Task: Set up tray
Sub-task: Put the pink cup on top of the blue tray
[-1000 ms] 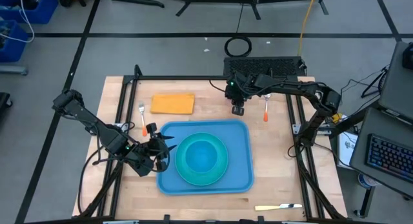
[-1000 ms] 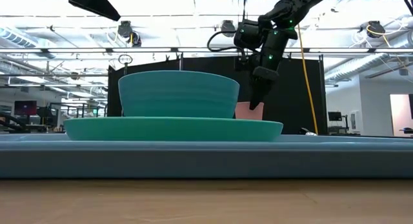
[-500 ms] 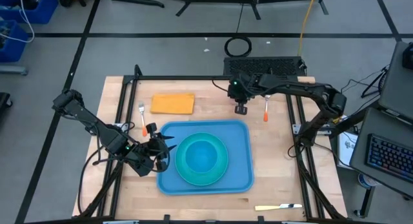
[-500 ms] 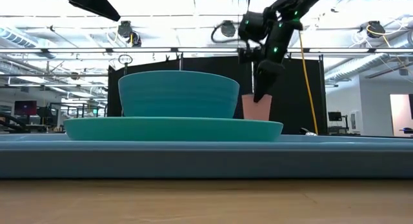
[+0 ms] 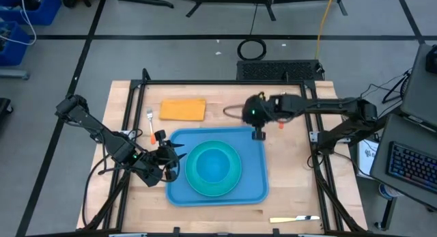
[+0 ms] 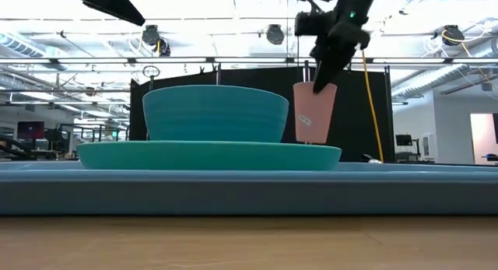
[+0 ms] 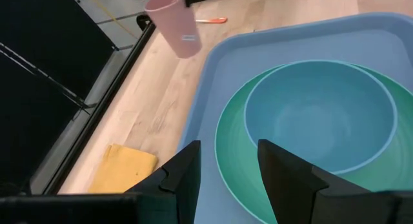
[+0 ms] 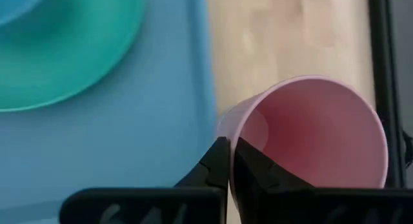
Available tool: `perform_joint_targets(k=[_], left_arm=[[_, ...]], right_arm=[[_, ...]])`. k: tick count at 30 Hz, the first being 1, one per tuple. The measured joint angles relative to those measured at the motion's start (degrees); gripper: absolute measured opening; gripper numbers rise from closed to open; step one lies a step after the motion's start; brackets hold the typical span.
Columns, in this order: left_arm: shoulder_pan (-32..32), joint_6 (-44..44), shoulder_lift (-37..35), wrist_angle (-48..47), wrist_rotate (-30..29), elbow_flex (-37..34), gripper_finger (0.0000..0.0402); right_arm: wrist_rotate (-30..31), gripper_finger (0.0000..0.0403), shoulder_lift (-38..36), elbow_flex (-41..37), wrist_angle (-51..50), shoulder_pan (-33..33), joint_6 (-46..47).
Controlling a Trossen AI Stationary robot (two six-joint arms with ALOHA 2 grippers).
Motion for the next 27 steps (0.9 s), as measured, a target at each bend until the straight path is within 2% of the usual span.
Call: perform_joint_targets(k=[9,14,27], left_arm=[[0.0,0.0,0.0,0.3,0.0,0.0,0.0159],[0.0,0.1,0.0,0.3,0.0,0.0,0.0159],[0.0,0.1,0.0,0.3,0.0,0.0,0.0159]], right_arm=[[3.0,0.0,0.2,0.0,-5.5,9.3,9.6],[2.4,0.0,0.2,-2.0,-3.2,12.9,12.2],[1.9,0.0,0.3,-9.9,2.5,14.1,14.0]])
